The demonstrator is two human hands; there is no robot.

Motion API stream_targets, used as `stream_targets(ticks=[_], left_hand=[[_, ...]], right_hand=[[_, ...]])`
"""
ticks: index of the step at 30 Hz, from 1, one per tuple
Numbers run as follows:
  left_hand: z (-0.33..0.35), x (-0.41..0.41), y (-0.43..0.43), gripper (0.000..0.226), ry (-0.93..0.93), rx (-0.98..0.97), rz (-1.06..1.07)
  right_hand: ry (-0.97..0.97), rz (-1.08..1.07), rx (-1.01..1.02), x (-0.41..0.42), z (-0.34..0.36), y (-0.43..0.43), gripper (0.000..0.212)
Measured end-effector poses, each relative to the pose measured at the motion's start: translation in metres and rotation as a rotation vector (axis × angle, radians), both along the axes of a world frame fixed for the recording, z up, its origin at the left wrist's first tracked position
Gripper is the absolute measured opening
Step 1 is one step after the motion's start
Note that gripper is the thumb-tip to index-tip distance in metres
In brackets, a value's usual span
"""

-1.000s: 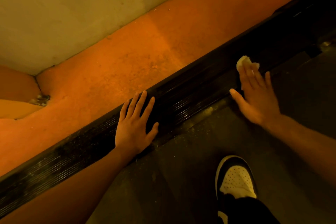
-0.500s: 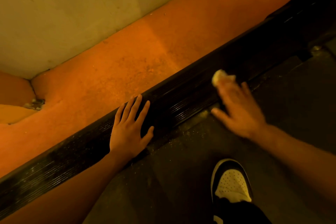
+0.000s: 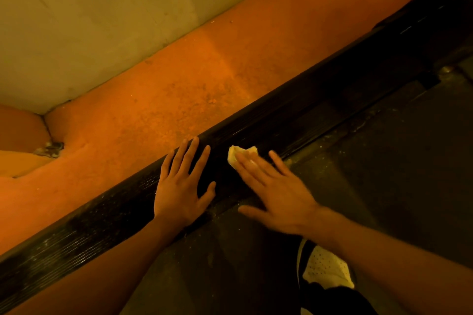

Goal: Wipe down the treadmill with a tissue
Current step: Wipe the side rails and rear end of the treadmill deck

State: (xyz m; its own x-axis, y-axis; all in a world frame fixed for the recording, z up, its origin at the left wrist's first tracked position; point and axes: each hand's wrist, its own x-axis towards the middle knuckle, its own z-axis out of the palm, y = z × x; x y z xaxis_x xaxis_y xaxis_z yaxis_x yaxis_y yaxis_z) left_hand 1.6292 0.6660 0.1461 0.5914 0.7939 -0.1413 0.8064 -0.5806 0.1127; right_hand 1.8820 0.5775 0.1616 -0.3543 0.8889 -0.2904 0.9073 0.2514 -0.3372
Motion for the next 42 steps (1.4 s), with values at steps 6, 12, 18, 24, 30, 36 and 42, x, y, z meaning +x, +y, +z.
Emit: stream_targets(ticks=[6,12,18,24,30,36,42], left_hand=[[0.000,0.001,0.000,0.075,0.006,0.010,0.003],[0.001,0.001,0.000,0.076,0.005,0.016,0.009],[0.001,0.000,-0.001,0.076,0.000,0.006,0.003],[0.001,0.001,0.000,0.075,0.001,0.018,0.009],[0.000,0.001,0.000,0.076,-0.008,0.017,0.009],[0.001,0.002,0.000,0.076,-0.025,0.010,0.017],[0.002,0.003,-0.001,0.075,-0.020,0.008,0.021]], right_hand=[[-0.181,-0.501,0.047,0.123,-0.004,0.033,0.086],[-0.101,-0.320,0.025,0.020,-0.003,0.004,0.097],[-0.038,-0.024,0.096,0.005,-0.013,-0.011,0.095],[-0.193,-0.525,0.052,0.097,-0.010,0.042,0.094],[-0.081,-0.244,0.054,-0.015,-0.006,0.072,0.099],[-0.031,-0.043,0.151,0.003,-0.008,0.083,0.090],[-0.054,-0.422,0.103,0.054,0.002,0.124,0.089]])
